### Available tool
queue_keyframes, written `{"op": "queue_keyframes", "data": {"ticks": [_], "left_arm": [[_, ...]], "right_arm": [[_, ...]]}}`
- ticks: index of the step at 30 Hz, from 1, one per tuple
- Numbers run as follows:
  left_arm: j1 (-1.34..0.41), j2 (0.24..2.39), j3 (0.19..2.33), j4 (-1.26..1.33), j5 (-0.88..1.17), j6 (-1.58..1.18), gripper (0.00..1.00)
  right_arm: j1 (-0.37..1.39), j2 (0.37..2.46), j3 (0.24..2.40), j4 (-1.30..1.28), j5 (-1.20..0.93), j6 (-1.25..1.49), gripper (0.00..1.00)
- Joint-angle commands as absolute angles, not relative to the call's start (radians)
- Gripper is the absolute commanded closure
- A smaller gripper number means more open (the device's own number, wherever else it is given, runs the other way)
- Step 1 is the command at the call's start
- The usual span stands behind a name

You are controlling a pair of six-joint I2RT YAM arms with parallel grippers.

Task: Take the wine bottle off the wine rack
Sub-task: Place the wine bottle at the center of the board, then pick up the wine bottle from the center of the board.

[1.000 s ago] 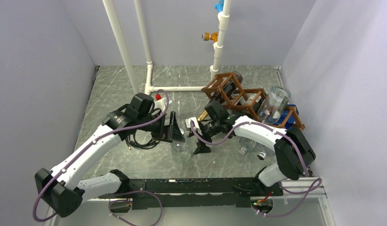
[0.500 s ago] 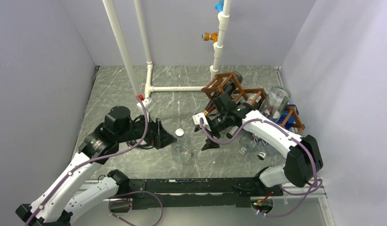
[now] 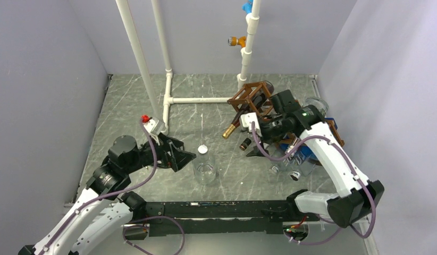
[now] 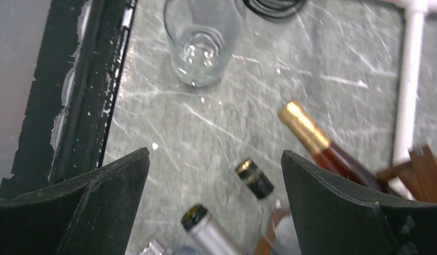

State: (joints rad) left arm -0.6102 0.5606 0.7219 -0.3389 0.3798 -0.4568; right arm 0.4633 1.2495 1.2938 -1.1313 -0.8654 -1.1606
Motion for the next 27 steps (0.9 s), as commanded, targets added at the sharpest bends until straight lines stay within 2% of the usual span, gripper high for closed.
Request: {"op": "queue_keyframes", "data": {"ticks": [1, 4, 17, 27], "left_arm": [[-0.607, 0.488, 0.697, -0.228, 0.361, -0.413, 0.0], [-0.607, 0.451, 0.68, -0.231, 0.34, -0.383, 0.0], [-0.607, 0.379, 0.589, -0.069, 0.425, -0.289, 0.0], [-0.609, 0.387, 0.394, 0.25, 0.545, -0.065, 0.0]], "right_arm": [[0.361, 1.186, 1.357, -1.25, -0.865, -1.194, 0.02], [0.294, 1.155, 1.39, -1.286, -0.883, -1.19, 0.01], [-0.095, 1.07, 1.394, -1.334, -1.199, -1.178, 0.01], [-0.218, 1.035, 1.366, -1.334, -1.287, -1.19, 0.01]]}}
